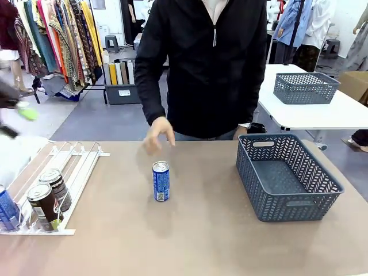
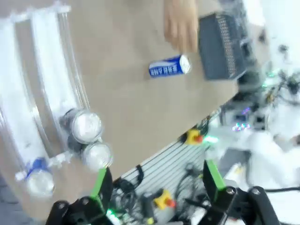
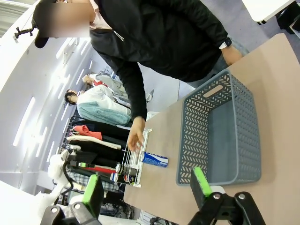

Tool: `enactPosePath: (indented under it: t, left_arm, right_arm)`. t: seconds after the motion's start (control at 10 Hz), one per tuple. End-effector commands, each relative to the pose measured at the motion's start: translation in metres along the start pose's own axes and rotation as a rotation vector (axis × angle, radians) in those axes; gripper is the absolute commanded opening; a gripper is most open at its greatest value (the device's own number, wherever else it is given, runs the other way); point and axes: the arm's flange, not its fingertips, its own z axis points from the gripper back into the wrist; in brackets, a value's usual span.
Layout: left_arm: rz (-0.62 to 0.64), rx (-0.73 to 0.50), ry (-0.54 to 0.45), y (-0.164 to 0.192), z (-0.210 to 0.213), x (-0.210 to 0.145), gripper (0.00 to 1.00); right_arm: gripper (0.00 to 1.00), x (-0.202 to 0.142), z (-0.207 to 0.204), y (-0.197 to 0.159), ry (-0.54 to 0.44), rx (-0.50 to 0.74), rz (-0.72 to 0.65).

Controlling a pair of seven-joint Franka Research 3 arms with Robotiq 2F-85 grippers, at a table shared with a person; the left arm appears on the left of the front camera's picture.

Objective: Retrieve and store the cans from the dispenser.
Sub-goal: Pick up one can from the Automatic Can Dispenser and place it in the middle of the table.

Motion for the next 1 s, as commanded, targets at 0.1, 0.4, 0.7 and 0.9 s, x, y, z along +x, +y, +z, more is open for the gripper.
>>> enactPosePath:
  t: [0.1,0.4,0.7,0.9]
  left_arm:
    - [0.174,-0.251,-0.309,0.090,0.043,-0.059,1.00]
    - [0.196,-0.275,-0.296,0.108,0.059,-0.080,1.00]
    - [0.196,-0.275,-0.296,0.108,0.059,-0.080,1.00]
    - [0.196,-0.275,-0.296,0.108,0.059,-0.080,1.00]
  right_arm:
    - [1.00,0.004,-0.002,0.002,-0.022,0.025,0.027]
    - [1.00,0.004,-0.002,0.002,-0.022,0.025,0.027]
    - [1.00,0.004,-0.002,0.002,-0.022,0.025,0.027]
    - [1.00,0.004,-0.002,0.002,-0.022,0.025,0.027]
